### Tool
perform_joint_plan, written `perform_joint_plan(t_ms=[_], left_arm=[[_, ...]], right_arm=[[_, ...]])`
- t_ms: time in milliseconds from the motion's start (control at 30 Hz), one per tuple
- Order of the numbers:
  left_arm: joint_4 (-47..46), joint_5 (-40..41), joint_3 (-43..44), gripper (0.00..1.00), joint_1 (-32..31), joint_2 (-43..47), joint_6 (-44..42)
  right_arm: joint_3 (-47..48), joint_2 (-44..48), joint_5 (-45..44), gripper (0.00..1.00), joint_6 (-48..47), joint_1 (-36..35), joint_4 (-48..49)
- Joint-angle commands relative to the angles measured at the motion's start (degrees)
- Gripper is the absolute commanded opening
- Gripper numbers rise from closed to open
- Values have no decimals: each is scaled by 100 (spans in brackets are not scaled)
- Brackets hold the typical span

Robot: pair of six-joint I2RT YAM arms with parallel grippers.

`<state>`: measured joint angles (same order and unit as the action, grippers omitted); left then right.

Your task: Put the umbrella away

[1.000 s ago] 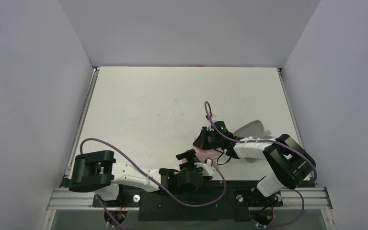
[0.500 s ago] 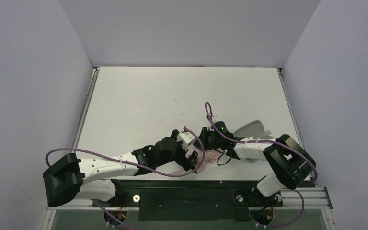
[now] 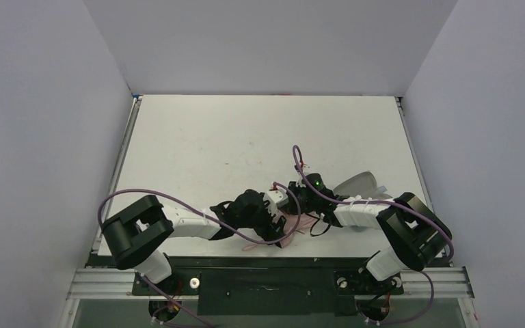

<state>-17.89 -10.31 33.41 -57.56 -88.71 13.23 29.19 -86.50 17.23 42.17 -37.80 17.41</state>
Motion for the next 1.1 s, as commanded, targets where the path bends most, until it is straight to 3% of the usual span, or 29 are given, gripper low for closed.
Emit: perform_joint_plan(t_ms=[0, 133, 167, 633, 1067], left_arm=[[-603, -542, 287, 71, 39, -486, 7], [-678, -254, 269, 23, -86, -654, -44], [-657, -148, 266, 2, -118, -651, -83], [459, 2275, 544, 0, -1454, -446, -774], [1254, 3706, 1341, 0, -2558, -1192, -1503]], right_arm=[[-188, -10, -222, 0, -157, 18, -830], [-69, 71, -213, 0, -157, 25, -949], [-25, 98, -210, 0, -161, 26, -1018], [1150, 1349, -221, 0, -394, 217, -2576], [2041, 1079, -93, 0, -390, 320, -2808]])
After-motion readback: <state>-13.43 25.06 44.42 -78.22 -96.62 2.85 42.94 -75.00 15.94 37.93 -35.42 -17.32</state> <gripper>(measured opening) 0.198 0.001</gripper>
